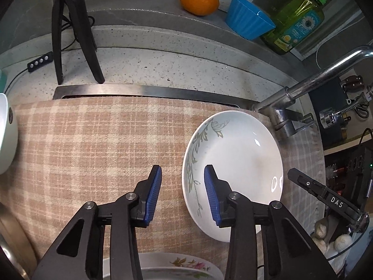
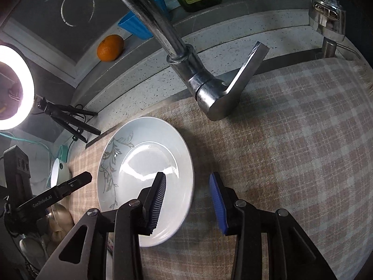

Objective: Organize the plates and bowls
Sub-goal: 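Move the right tool to the rim of the grey-leaf white plate, then close the right tool on the grey-leaf plate rim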

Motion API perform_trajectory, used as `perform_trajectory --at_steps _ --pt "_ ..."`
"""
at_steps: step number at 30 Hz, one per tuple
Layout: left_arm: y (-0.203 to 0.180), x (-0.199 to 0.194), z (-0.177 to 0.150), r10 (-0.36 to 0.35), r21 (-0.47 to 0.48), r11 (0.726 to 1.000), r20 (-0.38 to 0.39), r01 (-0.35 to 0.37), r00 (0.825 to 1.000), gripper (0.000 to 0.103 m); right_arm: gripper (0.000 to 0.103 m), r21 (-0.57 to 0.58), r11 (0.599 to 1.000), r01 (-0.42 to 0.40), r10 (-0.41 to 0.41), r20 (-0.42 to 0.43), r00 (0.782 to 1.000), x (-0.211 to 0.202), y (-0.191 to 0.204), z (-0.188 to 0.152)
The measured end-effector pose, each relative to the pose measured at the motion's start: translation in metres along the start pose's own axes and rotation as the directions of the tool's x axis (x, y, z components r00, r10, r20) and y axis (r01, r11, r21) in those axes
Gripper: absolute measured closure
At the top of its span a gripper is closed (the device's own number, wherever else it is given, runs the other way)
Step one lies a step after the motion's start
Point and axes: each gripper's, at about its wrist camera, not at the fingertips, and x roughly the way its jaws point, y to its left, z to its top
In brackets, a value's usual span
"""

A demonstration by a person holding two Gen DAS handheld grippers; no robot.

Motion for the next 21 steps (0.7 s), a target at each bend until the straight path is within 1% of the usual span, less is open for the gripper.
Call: perform_trajectory --at_steps 3,5,8,11,12,14,16,19,21 --pt "0.002 0.004 0.003 0.006 -0.003 1.000 -0.005 -0.007 1.000 0.071 0.074 0.006 1.000 -0.012 0.012 -0.017 1.000 0.005 0.000 0.003" --pt "0.000 0.008 0.005 -0.001 -0.002 1.000 -0.017 0.001 1.000 0.075 0.075 -0.001 1.000 -0.004 0.004 -0.018 1.000 0.007 0.001 0.006" --pt "-0.001 0.013 0.006 0.001 0.006 1.000 -0.026 -0.001 1.000 0.075 0.078 -0.001 1.000 -0.010 0.010 -0.027 1.000 0.011 0.002 0.009" --pt "-0.002 0.017 0.007 0.002 0.007 1.000 -0.033 -0.002 0.999 0.083 0.083 -0.001 1.000 -0.008 0.008 -0.040 0.999 0.016 0.002 0.009" --pt "-0.001 0.018 0.007 0.002 0.008 1.000 -0.034 -0.002 0.999 0.084 0.085 -0.001 1.000 -0.008 0.008 -0.043 0.999 0.017 0.002 0.010" --pt "-0.001 0.019 0.007 0.004 0.004 1.000 -0.035 -0.004 0.999 0.089 0.086 -0.001 1.000 -0.007 0.007 -0.049 0.999 0.020 0.001 0.010" --pt "0.000 0.020 0.008 0.000 0.001 1.000 -0.036 0.000 0.999 0.091 0.088 0.001 1.000 -0.007 0.007 -0.052 0.999 0.021 -0.001 0.010" --pt "0.000 0.021 0.009 0.000 0.000 1.000 -0.036 0.000 0.999 0.092 0.091 0.013 1.000 -0.008 0.009 -0.054 0.999 0.022 -0.004 0.011" --pt "0.001 0.022 0.009 -0.003 -0.001 1.000 -0.039 0.003 0.999 0.094 0.093 0.018 1.000 -0.011 0.012 -0.059 0.998 0.023 -0.006 0.012"
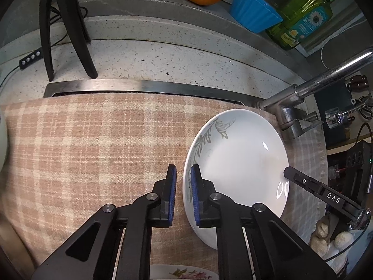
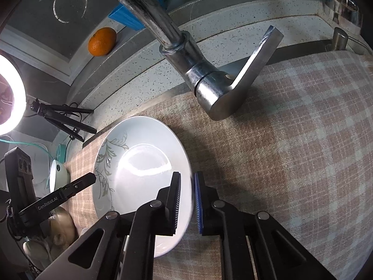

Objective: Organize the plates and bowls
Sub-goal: 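Close the right tool on the grey-leaf plate rim, then lift the grey-leaf plate and carry it over the pink-flowered stack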

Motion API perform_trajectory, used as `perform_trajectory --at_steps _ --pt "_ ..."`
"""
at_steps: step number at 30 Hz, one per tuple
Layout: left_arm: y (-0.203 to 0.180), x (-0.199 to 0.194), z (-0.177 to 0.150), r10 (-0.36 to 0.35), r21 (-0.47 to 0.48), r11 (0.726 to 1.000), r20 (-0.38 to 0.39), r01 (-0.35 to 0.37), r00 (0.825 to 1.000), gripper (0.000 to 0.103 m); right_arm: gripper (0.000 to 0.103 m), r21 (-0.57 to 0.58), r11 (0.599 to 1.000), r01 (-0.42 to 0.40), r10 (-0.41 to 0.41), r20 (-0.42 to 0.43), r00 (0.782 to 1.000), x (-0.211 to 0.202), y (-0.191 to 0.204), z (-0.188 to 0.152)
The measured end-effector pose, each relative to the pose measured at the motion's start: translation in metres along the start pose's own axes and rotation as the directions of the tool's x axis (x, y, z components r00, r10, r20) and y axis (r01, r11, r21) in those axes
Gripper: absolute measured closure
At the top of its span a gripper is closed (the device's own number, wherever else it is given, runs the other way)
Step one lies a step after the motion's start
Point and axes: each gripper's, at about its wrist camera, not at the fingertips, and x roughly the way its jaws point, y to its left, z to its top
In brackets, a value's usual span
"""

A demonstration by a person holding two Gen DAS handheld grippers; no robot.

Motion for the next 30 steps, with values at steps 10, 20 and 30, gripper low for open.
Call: perform_trajectory --at_steps 10,20,30 --pt "-0.005 0.004 -0.001 0.017 0.017 1.000 0.003 -0.017 1.000 0.098 0.097 -0.010 1.000 0.012 -0.012 -0.012 1.000 0.001 -0.002 0.001" --pt "-0.007 0.001 -0.003 0.035 0.022 0.999 0.010 -0.035 0.999 0.098 0.097 -0.013 1.000 0.028 -0.028 -0.009 1.000 0.002 0.002 0.000" --pt "-0.007 -0.007 -0.005 0.031 0.007 0.999 0.009 -0.031 0.999 0.098 0.097 0.001 1.000 0.023 -0.022 -0.015 1.000 -0.004 0.002 -0.001"
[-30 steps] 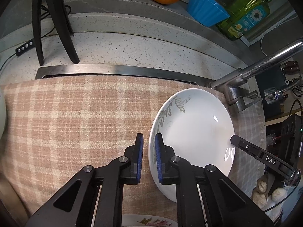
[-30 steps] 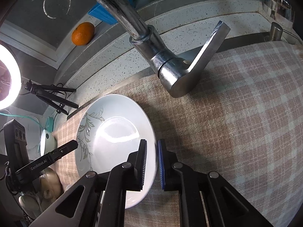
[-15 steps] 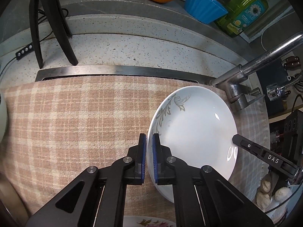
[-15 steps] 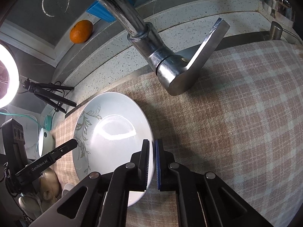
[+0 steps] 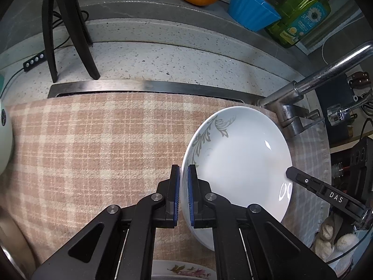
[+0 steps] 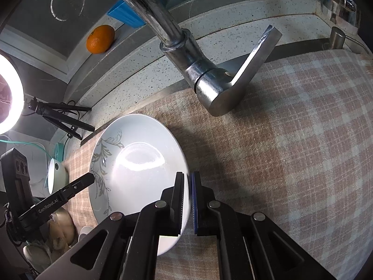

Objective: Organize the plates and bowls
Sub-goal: 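Lift the grey-leaf plate and carry it over the pink-flowered stack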

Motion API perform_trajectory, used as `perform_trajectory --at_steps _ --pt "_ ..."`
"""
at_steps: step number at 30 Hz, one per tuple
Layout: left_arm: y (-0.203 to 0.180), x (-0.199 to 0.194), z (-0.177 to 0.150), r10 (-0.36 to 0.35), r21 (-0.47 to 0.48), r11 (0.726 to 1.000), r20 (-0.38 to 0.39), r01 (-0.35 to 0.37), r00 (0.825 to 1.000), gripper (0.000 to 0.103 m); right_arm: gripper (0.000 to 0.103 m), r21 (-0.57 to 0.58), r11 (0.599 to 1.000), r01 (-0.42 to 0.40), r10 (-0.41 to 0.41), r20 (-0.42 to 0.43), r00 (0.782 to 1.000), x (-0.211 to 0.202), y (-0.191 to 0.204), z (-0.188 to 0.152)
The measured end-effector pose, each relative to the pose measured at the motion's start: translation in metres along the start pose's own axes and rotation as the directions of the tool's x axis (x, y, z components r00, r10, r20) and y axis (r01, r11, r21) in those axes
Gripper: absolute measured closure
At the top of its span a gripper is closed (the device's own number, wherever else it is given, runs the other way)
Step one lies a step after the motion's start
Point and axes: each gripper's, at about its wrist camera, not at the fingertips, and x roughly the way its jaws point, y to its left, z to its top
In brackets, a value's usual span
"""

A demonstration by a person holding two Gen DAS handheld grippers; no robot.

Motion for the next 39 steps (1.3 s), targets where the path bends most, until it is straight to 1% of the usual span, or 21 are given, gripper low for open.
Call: perform_trajectory --at_steps 13,19,27,39 --pt "0.008 -0.033 -0.007 -0.016 -0.009 1.000 0.037 0.017 0.999 0.098 0.097 -0.021 1.000 -0.022 0.022 0.008 1.000 -0.025 0.015 -0.011" --pt "0.016 -0.046 -0.015 -0.014 -0.020 1.000 0.053 0.015 0.998 0.098 0.097 -0.047 0.998 -0.035 0.035 0.012 0.999 -0.033 0.032 -0.020" --pt "0.032 -0.064 -0.030 -0.020 -0.048 0.999 0.070 0.023 0.997 0.098 0.097 -0.077 0.996 -0.043 0.044 0.012 0.999 -0.043 0.052 -0.036" --pt "0.059 -0.092 -0.060 -0.011 -0.083 0.996 0.095 0.019 0.995 0.098 0.097 -0.112 0.991 -0.072 0.070 -0.019 0.997 -0.040 0.080 -0.066"
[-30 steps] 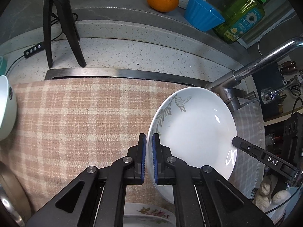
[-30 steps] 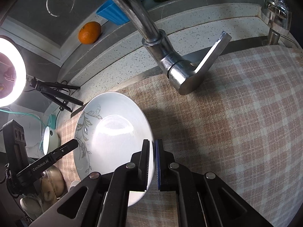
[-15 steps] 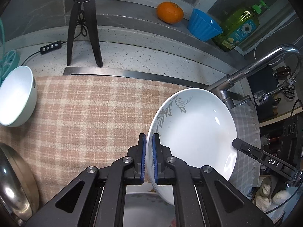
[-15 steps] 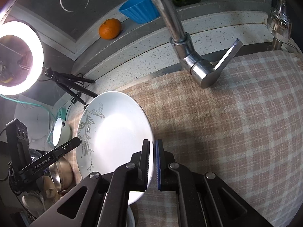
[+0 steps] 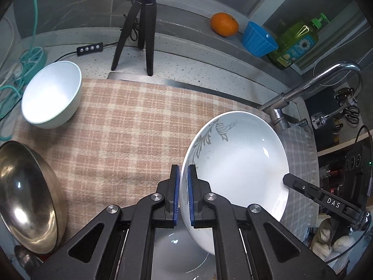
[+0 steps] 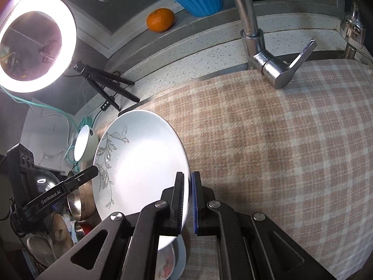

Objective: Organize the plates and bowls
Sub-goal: 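Lift the grey-leaf plate and carry it over the pink-flowered stack, then lower the grey-leaf plate onto the pink-flowered plate stack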

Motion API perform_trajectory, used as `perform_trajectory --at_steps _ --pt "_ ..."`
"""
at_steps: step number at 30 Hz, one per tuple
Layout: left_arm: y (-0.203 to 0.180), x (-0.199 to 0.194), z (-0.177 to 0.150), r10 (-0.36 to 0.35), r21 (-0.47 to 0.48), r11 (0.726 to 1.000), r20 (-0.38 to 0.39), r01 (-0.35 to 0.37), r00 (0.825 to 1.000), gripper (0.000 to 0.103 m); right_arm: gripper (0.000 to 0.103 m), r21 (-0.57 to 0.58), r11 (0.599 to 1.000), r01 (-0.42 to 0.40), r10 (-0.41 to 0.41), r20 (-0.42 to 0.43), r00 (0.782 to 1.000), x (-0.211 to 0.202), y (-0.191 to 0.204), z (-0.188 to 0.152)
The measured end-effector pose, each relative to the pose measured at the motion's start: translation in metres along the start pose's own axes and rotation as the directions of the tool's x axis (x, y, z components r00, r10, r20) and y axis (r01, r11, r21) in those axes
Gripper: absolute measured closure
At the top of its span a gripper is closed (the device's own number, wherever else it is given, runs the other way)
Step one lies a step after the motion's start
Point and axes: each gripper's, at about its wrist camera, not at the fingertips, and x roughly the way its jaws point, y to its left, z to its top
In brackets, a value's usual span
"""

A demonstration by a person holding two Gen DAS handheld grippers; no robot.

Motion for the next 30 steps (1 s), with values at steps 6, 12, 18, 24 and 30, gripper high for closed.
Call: perform_trajectory --at_steps 6,12,18,24,30 --pt "0.014 -0.012 -0.015 0.004 -0.021 1.000 0.008 -0.003 1.000 0.098 0.097 -0.029 1.000 -0.007 0.006 -0.017 1.000 0.001 0.015 -0.016" --pt "0.026 -0.022 -0.030 0.018 -0.028 0.999 0.014 -0.017 1.000 0.098 0.097 -0.054 0.998 -0.016 0.015 -0.036 0.999 0.004 0.026 -0.031" --pt "0.036 -0.030 -0.047 0.018 -0.046 0.999 0.012 -0.018 1.000 0.098 0.097 -0.069 0.997 -0.024 0.021 -0.050 0.999 0.005 0.033 -0.046" --pt "0.041 -0.036 -0.060 0.019 -0.057 0.998 0.007 -0.019 1.000 0.098 0.097 -0.075 0.997 -0.023 0.017 -0.072 0.997 0.009 0.035 -0.064" --pt "0.045 -0.037 -0.072 0.022 -0.061 0.998 0.001 -0.022 1.000 0.098 0.097 -0.070 0.997 -0.026 0.019 -0.093 0.996 0.013 0.034 -0.077"
